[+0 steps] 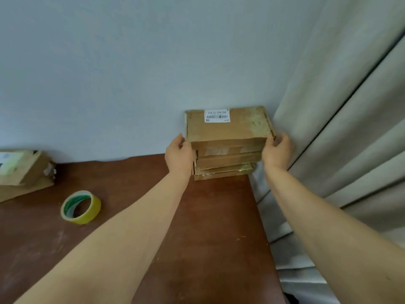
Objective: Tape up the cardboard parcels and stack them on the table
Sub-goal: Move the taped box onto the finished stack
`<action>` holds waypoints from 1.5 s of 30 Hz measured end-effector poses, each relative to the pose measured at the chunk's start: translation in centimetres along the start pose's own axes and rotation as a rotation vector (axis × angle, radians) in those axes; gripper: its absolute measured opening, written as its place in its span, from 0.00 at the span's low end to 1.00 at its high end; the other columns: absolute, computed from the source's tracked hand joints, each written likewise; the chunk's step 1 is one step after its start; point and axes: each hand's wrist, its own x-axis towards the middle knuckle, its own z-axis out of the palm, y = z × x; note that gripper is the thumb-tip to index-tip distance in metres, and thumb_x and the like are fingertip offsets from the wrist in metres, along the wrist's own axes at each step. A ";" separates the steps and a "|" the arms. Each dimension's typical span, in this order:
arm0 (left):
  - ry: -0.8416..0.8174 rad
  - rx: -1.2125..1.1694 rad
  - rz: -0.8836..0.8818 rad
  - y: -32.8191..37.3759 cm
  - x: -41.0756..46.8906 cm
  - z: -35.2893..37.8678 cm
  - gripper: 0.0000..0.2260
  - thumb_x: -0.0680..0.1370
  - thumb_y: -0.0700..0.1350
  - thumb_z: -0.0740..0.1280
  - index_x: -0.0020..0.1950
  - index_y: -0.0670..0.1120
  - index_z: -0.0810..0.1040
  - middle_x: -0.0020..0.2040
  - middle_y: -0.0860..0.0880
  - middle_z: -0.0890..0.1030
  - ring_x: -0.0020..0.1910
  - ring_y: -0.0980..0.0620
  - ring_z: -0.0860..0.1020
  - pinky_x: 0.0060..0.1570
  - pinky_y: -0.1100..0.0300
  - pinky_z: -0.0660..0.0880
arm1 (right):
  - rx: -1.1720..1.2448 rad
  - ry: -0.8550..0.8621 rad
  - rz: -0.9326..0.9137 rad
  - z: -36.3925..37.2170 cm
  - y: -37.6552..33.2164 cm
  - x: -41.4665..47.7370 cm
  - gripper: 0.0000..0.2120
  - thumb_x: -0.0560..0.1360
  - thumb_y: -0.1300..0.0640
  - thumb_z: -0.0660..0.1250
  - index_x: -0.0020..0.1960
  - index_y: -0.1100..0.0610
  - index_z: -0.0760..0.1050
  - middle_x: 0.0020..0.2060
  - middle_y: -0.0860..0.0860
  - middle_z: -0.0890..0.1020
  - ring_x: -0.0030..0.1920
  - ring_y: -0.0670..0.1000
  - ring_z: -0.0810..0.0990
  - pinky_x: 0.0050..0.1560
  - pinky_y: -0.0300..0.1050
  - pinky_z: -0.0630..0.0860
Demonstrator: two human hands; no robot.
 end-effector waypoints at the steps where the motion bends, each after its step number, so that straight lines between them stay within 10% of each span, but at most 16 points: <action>1: 0.019 0.011 -0.039 0.1 -0.4 -0.4 0.18 0.79 0.40 0.60 0.68 0.45 0.73 0.64 0.51 0.77 0.63 0.54 0.74 0.66 0.60 0.67 | -0.050 0.055 -0.039 -0.1 -0.2 -0.9 0.19 0.79 0.59 0.60 0.69 0.62 0.67 0.67 0.60 0.69 0.67 0.58 0.68 0.66 0.48 0.63; 7: 0.141 0.059 -0.094 -0.5 -1.6 -4.0 0.19 0.80 0.42 0.60 0.71 0.42 0.70 0.68 0.47 0.73 0.67 0.51 0.71 0.61 0.65 0.62 | -0.095 -0.044 -0.489 1.8 -2.3 -7.5 0.22 0.73 0.67 0.62 0.66 0.57 0.72 0.66 0.56 0.69 0.67 0.56 0.65 0.66 0.48 0.57; 17: 0.246 0.063 -0.135 -2.2 -1.3 -14.5 0.17 0.79 0.43 0.61 0.68 0.42 0.73 0.65 0.46 0.76 0.65 0.48 0.73 0.67 0.54 0.67 | -0.158 -0.559 -0.712 8.2 -4.4 -18.1 0.17 0.75 0.67 0.58 0.56 0.53 0.78 0.55 0.48 0.79 0.60 0.49 0.73 0.64 0.42 0.58; 28: 0.333 0.025 -0.240 -8.2 4.2 -39.2 0.17 0.80 0.43 0.59 0.68 0.44 0.73 0.66 0.48 0.75 0.63 0.48 0.73 0.66 0.53 0.68 | -0.126 -0.864 -0.307 24.4 -7.4 -37.6 0.11 0.78 0.64 0.59 0.57 0.59 0.76 0.52 0.55 0.81 0.53 0.55 0.80 0.58 0.51 0.75; 32: 0.368 -0.029 -0.340 -10.9 4.9 -46.8 0.16 0.80 0.43 0.58 0.67 0.45 0.74 0.65 0.49 0.75 0.61 0.50 0.73 0.57 0.59 0.67 | -0.142 -0.987 -0.093 28.6 -7.3 -44.9 0.12 0.78 0.64 0.58 0.59 0.61 0.74 0.41 0.51 0.78 0.37 0.47 0.80 0.41 0.44 0.77; 41: 0.427 -0.060 -0.429 -12.5 7.4 -54.3 0.16 0.80 0.43 0.58 0.65 0.44 0.76 0.61 0.39 0.78 0.61 0.40 0.75 0.62 0.46 0.73 | 0.105 -0.841 0.256 36.6 -10.9 -46.5 0.14 0.80 0.57 0.61 0.62 0.65 0.72 0.38 0.53 0.76 0.40 0.51 0.79 0.46 0.42 0.79; 45: 0.498 0.003 -0.445 -12.9 8.2 -56.3 0.15 0.78 0.42 0.58 0.61 0.41 0.78 0.61 0.36 0.77 0.61 0.37 0.74 0.60 0.44 0.72 | 0.129 -0.824 0.397 40.6 -11.6 -45.6 0.17 0.74 0.45 0.69 0.46 0.59 0.72 0.34 0.50 0.70 0.32 0.47 0.72 0.38 0.37 0.76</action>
